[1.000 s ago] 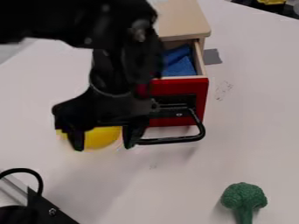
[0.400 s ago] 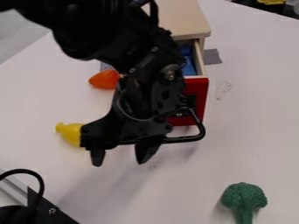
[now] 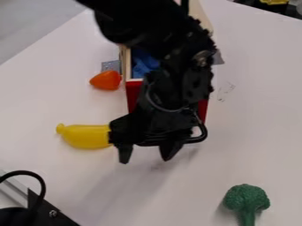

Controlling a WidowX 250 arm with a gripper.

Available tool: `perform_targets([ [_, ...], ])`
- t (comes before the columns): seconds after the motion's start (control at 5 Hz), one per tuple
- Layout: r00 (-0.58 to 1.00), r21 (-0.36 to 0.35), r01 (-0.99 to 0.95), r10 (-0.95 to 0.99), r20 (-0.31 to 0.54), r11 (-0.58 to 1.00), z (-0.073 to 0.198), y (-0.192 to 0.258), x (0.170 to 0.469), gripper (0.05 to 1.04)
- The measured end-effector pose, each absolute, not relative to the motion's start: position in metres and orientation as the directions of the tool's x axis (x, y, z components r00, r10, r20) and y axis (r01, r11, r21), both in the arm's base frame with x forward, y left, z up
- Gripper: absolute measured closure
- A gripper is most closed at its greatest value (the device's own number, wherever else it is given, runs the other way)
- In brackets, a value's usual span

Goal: Close the drawer

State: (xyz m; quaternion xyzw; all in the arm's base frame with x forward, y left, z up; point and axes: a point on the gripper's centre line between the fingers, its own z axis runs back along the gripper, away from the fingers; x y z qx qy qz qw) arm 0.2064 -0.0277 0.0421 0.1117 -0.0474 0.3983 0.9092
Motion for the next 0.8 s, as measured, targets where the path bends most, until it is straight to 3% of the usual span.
perform_targets([
  [0.6, 0.511, 0.119, -0.859, 0.849, 0.131, 0.498, 0.038, 0.010, 0.271, 0.085],
  [0.8, 0.489, 0.130, -0.870, 0.865, 0.111, 0.475, 0.037, 0.021, 0.280, 0.085],
])
